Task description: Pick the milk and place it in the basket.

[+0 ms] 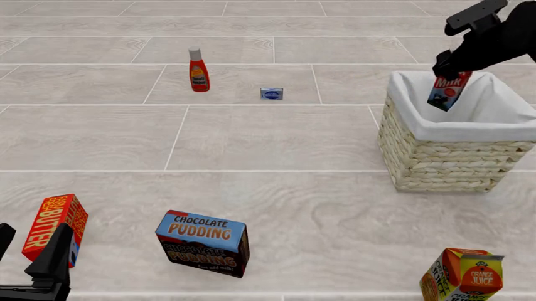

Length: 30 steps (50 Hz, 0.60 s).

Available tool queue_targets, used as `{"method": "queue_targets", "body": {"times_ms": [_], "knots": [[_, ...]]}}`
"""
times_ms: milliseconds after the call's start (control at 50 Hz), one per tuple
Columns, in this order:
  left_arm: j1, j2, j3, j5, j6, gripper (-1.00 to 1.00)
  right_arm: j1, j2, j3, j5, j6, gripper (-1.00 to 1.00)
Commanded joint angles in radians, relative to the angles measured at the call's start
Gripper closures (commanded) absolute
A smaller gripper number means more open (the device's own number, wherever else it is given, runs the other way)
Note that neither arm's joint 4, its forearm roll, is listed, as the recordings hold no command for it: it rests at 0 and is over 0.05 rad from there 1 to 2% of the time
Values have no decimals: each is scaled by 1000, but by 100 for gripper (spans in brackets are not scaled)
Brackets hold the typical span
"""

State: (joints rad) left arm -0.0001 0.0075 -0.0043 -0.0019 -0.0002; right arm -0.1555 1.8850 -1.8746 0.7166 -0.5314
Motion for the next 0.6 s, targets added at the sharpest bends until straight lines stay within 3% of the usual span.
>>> {"method": "queue_targets", "body": {"times_ms": [20, 600], "knots": [[0, 0, 0, 0, 0, -100, -7, 17, 19, -43, 29, 100], [0, 0, 0, 0, 0, -100, -30, 56, 109, -111, 19, 100]]}}
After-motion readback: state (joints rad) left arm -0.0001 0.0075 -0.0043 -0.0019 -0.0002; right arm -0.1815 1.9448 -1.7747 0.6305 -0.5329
